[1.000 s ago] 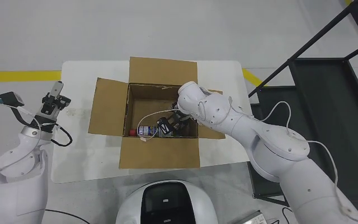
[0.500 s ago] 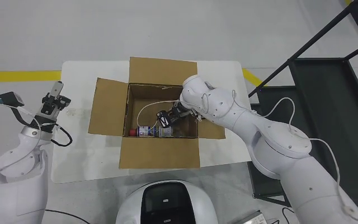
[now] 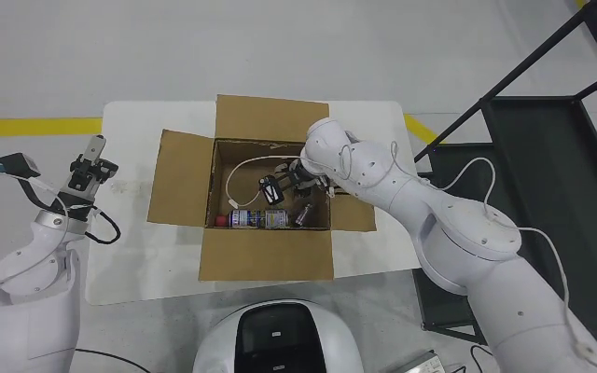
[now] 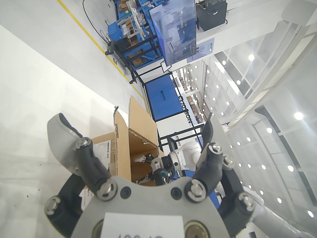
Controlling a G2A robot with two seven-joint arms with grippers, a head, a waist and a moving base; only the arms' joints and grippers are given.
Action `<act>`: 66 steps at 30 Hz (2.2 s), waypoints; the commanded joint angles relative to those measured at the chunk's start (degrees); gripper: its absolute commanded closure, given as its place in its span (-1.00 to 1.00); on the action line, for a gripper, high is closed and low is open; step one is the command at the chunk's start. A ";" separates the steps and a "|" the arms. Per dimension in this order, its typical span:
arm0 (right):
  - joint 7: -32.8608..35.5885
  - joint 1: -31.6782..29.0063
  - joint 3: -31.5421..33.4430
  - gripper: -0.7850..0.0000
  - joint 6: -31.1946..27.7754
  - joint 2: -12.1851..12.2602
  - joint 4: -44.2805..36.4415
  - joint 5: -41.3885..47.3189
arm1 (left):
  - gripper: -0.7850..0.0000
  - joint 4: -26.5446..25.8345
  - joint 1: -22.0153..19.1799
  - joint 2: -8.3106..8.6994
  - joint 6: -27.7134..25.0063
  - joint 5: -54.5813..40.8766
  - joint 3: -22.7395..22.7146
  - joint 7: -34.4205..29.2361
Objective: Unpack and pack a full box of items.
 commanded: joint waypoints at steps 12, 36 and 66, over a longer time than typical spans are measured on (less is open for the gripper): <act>10.52 -2.41 0.00 -1.00 0.00 3.21 -7.00 3.71 | -1.00 0.00 0.00 0.00 0.00 0.00 0.00 0.00; 34.82 0.64 2.26 -1.00 1.90 9.77 -17.01 43.66 | -1.00 0.00 0.00 0.00 0.00 0.00 0.00 0.00; 42.41 -3.54 7.33 -1.00 15.30 9.56 -19.97 56.32 | -1.00 0.35 0.03 0.63 2.62 2.76 -1.02 -1.35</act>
